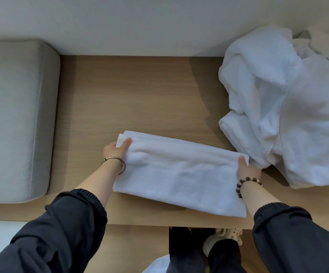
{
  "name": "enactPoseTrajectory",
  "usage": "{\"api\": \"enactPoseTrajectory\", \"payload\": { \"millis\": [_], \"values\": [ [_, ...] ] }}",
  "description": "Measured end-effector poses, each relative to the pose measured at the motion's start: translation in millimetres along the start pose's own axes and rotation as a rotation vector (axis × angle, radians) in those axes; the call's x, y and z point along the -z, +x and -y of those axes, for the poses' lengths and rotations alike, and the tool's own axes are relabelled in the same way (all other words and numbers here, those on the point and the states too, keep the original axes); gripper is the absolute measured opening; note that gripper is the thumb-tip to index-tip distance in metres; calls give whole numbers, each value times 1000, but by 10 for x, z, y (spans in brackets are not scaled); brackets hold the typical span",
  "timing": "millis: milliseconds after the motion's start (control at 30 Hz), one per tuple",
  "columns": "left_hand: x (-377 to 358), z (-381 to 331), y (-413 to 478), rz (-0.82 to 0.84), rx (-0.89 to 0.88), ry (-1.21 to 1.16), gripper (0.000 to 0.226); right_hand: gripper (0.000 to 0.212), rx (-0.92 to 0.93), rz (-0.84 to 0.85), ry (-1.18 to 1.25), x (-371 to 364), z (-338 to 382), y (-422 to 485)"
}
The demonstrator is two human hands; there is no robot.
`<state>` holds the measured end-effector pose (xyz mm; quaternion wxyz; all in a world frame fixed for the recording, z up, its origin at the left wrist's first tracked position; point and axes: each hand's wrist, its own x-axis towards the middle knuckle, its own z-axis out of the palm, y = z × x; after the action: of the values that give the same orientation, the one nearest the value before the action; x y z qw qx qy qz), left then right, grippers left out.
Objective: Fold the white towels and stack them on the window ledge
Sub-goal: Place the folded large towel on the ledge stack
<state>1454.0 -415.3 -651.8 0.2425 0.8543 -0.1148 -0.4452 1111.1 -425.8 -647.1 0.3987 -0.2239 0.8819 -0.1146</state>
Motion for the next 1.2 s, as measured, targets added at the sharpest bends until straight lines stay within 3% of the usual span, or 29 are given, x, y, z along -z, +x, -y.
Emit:
{"api": "enactPoseTrajectory", "payload": {
  "millis": [133, 233, 333, 400, 500, 700, 800, 900, 1200],
  "values": [
    [94, -13, 16, 74, -34, 24, 35, 42, 133, -168, -164, -31, 37, -197],
    [159, 37, 19, 124, -45, 67, 35, 48, 498, -254, -391, -144, -48, -444],
    [176, 78, -30, 128, -43, 149, 37, 44, 825, -111, -439, -436, 80, -684],
    [191, 117, -34, 130, -31, 158, 40, 37, 912, 84, -468, -690, 341, -774],
    [244, 165, -27, 175, -48, 208, 39, 24, 912, 416, -547, -1102, 793, -824],
    [384, 345, 71, 311, -96, 266, 35, 51, 661, 729, -794, -1540, 1345, -928],
    [413, 392, 51, 355, -134, 224, 24, 48, 607, 745, -921, -1659, 1446, -929],
    [412, 467, 53, 359, -131, 159, 29, 39, 621, 707, -1027, -1753, 1456, -953],
    [398, 674, 0, 305, -162, 226, 8, 50, 699, 548, -789, -1851, 1340, -990]
  ]
}}
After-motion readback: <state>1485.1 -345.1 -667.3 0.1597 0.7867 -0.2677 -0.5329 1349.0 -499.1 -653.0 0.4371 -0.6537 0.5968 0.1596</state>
